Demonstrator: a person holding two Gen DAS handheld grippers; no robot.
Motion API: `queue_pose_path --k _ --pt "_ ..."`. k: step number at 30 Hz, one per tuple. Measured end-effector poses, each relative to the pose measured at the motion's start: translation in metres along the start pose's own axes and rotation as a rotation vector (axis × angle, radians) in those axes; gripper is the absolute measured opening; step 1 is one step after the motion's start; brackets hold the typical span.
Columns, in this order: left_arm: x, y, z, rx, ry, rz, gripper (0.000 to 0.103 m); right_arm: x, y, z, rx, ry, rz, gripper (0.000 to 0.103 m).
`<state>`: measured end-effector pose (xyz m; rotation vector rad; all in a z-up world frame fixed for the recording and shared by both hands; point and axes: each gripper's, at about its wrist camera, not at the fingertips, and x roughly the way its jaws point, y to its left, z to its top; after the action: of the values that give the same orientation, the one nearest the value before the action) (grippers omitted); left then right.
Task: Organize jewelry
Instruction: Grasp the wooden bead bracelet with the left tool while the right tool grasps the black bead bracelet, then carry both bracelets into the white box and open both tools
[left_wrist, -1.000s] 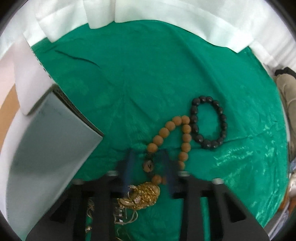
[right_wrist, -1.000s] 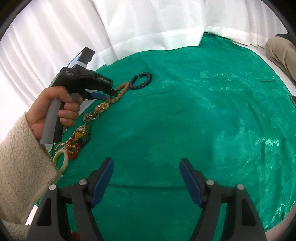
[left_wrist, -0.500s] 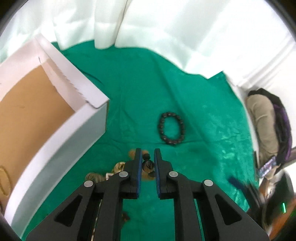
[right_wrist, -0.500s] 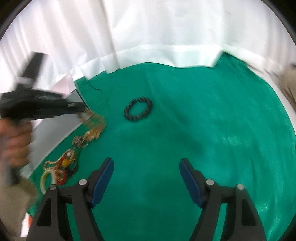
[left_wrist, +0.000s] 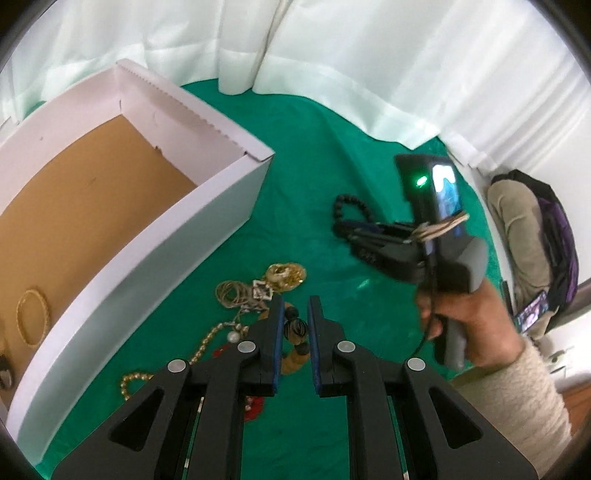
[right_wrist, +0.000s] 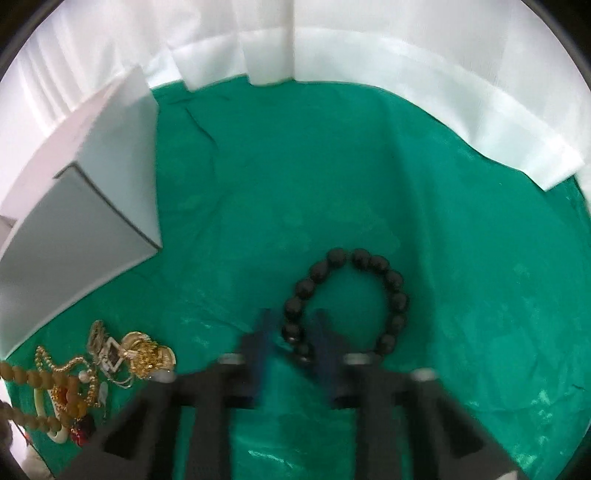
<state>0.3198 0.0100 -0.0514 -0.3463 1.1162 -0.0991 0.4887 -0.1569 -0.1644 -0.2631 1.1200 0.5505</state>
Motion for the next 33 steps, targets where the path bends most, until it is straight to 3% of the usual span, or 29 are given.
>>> queue_pose_path --k 9,21,27,33 --pt "-0.018 0.0 -0.004 -0.002 -0.024 0.024 0.011 -0.072 0.003 -0.009 0.065 -0.051 0.117 0.013" --pt "-0.078 0.011 -0.024 -0.029 -0.072 0.027 0.011 -0.17 0.074 -0.039 -0.013 -0.138 0.286 0.013" --pt "-0.123 0.039 -0.025 -0.061 -0.103 0.02 0.011 -0.199 0.124 -0.029 -0.075 -0.185 0.343 0.013" --pt "-0.167 0.095 -0.008 -0.126 -0.193 0.107 0.011 -0.211 0.184 0.011 -0.138 -0.244 0.39 0.013"
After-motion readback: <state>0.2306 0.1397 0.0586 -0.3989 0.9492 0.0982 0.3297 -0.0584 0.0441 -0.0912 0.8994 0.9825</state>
